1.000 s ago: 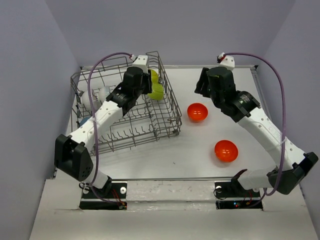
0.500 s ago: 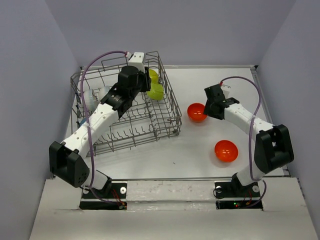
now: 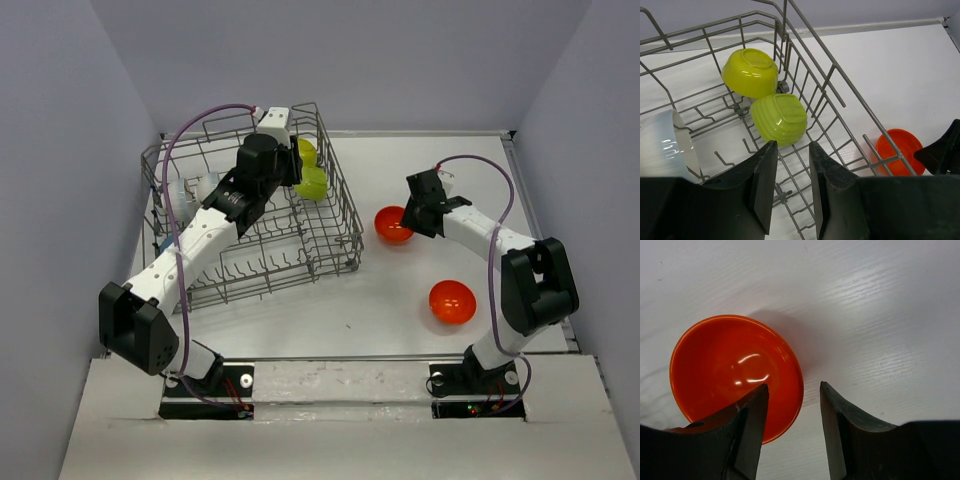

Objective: Load the bowls into the dish rack
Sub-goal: Pick up the bowl from the center of the board, then pass from the right arm to the left

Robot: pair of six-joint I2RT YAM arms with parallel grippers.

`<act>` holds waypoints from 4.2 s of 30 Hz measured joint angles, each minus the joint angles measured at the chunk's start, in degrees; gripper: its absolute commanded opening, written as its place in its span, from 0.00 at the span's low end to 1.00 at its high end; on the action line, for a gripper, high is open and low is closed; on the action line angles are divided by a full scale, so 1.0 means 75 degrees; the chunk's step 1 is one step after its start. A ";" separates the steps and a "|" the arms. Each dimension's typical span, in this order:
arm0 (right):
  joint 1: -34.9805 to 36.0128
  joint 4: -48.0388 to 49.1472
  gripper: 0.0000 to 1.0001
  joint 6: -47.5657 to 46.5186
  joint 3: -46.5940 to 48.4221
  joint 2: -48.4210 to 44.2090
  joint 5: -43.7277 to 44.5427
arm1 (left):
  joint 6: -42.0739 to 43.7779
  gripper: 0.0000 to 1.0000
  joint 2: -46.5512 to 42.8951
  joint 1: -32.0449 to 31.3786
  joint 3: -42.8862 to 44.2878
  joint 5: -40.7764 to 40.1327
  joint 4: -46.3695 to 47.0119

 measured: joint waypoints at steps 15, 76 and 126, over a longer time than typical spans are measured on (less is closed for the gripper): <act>-0.0224 0.0277 0.46 0.0166 -0.0079 0.0143 -0.0082 | 0.0000 0.41 0.0000 -0.0067 -0.0003 0.0000 -0.0003; -0.0446 -0.3882 0.01 -0.0877 0.3873 -0.1451 -0.1565 | 0.3914 0.58 0.3124 -0.6933 0.4832 -0.5517 -0.3372; -0.0239 -0.6199 0.01 -0.1743 0.5479 -0.1026 -0.2463 | 0.6883 0.56 0.4199 -0.6222 0.5619 -0.4639 -0.3512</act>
